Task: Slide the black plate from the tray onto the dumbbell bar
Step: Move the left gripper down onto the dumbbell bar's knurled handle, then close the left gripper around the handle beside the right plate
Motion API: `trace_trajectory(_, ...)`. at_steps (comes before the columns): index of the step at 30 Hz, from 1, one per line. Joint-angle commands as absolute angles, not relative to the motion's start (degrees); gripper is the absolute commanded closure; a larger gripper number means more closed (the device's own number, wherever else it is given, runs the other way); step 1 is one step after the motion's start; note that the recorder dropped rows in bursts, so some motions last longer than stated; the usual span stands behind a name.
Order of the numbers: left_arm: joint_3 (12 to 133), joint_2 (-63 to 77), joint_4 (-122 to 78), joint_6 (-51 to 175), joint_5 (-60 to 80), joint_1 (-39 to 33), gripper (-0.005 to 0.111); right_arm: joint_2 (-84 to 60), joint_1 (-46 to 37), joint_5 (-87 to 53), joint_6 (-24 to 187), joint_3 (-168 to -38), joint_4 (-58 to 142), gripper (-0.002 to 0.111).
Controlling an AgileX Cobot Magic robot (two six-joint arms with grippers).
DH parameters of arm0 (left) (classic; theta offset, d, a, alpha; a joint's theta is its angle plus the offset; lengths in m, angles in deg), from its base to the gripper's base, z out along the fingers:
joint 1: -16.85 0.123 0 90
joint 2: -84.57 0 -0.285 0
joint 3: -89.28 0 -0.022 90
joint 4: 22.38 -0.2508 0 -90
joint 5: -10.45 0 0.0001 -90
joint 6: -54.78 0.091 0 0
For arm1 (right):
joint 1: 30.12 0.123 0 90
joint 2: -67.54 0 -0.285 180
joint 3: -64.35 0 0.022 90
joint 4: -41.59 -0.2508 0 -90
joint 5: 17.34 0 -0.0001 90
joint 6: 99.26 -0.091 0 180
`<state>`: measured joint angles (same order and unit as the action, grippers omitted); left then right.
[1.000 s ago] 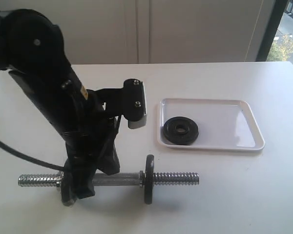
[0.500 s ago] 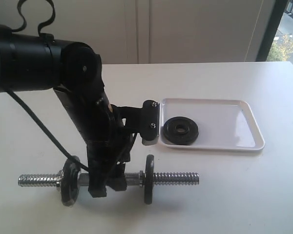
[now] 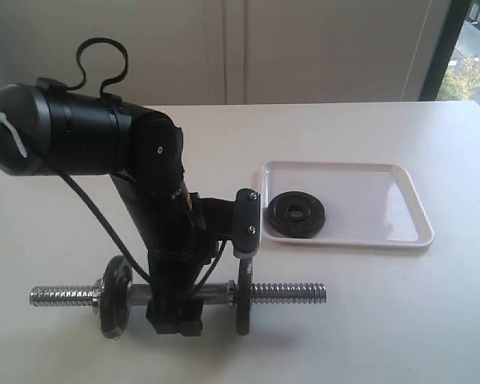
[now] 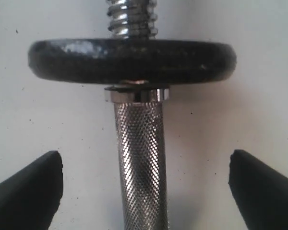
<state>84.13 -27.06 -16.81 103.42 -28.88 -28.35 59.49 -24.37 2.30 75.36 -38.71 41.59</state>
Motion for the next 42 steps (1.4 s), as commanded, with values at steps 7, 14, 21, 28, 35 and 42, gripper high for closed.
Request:
trace_trajectory(7,83.51,-29.36,-16.93,101.46,-26.14,-28.45,0.016,59.75,-23.92,1.88,75.04,-38.44,41.59,0.108)
trace_trajectory(14,83.51,-31.38,-16.55,100.42,-23.99,-28.45,0.016,59.75,-23.92,1.88,75.04,-38.44,41.59,0.108)
trace_trajectory(21,83.51,-31.92,-16.53,99.92,-23.70,-28.45,0.016,59.75,-23.92,1.88,75.04,-38.44,41.59,0.108)
trace_trajectory(28,83.51,-31.92,-16.65,99.92,-23.70,-28.45,0.016,59.75,-23.92,1.88,75.04,-38.44,41.59,0.108)
trace_trajectory(35,83.51,-31.92,-16.65,99.71,-23.70,-28.45,0.018,59.75,-23.92,1.88,75.04,-38.44,41.59,0.108)
trace_trajectory(42,83.51,-31.92,-17.22,99.71,-25.35,-28.32,0.041,59.75,-23.92,1.88,75.04,-38.44,41.59,0.108)
